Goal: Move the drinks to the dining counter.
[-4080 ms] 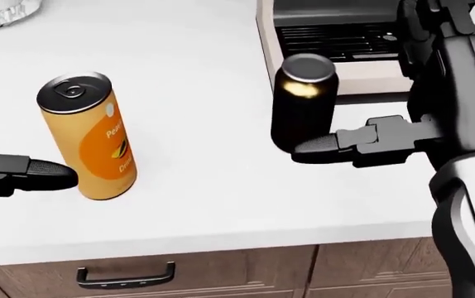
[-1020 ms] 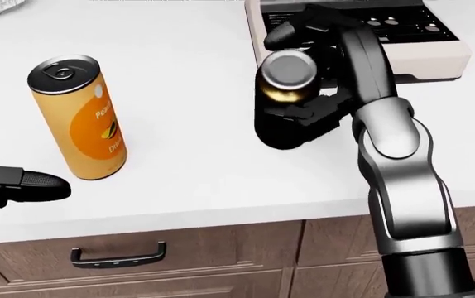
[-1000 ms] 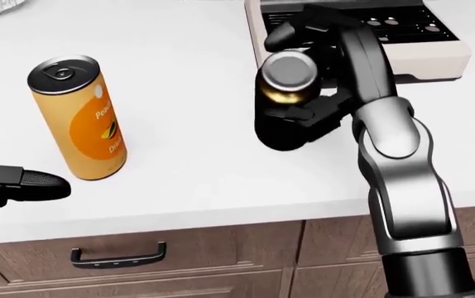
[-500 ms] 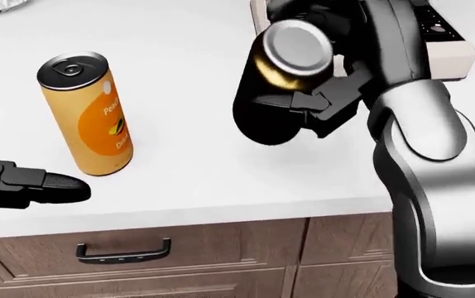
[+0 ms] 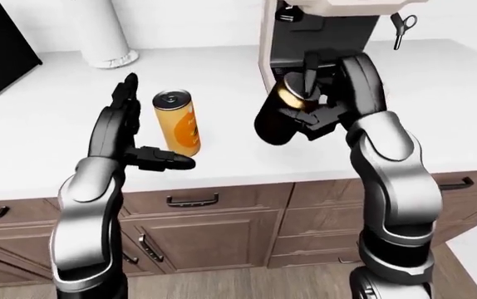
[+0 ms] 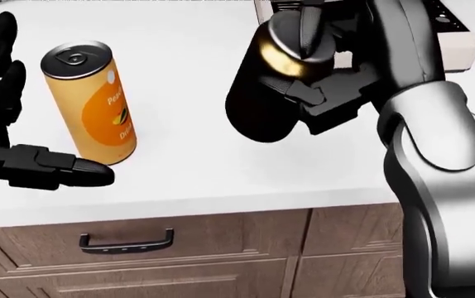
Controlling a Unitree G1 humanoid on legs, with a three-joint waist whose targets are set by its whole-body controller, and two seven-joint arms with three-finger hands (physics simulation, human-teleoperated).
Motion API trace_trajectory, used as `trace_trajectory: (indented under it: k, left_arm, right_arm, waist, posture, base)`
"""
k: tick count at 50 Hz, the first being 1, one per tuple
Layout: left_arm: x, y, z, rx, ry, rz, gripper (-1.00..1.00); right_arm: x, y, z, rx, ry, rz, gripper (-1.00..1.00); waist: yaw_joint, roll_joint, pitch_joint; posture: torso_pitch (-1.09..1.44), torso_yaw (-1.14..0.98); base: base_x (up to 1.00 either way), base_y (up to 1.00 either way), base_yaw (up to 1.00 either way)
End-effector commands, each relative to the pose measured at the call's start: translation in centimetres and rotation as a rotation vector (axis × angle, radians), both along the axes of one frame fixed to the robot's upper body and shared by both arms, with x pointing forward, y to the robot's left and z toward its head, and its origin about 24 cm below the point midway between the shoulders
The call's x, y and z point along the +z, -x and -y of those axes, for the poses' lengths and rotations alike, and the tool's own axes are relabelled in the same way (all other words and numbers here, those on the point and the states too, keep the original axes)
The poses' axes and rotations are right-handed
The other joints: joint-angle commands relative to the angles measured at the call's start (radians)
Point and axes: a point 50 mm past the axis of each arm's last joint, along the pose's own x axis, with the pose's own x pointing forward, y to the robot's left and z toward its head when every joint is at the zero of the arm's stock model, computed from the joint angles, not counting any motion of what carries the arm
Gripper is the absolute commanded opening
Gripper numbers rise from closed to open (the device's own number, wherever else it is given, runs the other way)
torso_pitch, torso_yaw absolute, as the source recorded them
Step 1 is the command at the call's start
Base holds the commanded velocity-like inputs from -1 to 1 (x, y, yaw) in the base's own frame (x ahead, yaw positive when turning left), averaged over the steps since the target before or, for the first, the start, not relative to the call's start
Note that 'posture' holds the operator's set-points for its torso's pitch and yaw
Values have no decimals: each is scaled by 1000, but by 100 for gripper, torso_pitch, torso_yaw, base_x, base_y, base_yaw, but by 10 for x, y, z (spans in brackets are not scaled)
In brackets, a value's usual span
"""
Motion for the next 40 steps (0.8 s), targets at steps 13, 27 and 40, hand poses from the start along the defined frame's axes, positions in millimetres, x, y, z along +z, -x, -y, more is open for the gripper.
trace_trajectory:
  k: [13, 27, 40]
  left_arm:
    - [5, -21, -5, 31, -23, 76, 100]
    - [-2, -32, -7, 31, -16, 59, 100]
    - [-16, -42, -9, 37, 19, 37, 76]
  right_arm:
    - [15, 9, 1, 4, 3, 98, -100]
    - [15, 9, 2, -3, 9, 99, -100]
    - [14, 10, 4, -12, 10, 99, -100]
  waist:
    - [0, 4, -33]
    - [-2, 6, -33]
    - [-4, 6, -32]
  posture:
    - [0, 0]
    - [0, 0]
    - [0, 0]
  base:
    - [0, 0, 0]
    - [0, 0, 0]
    - [0, 0, 0]
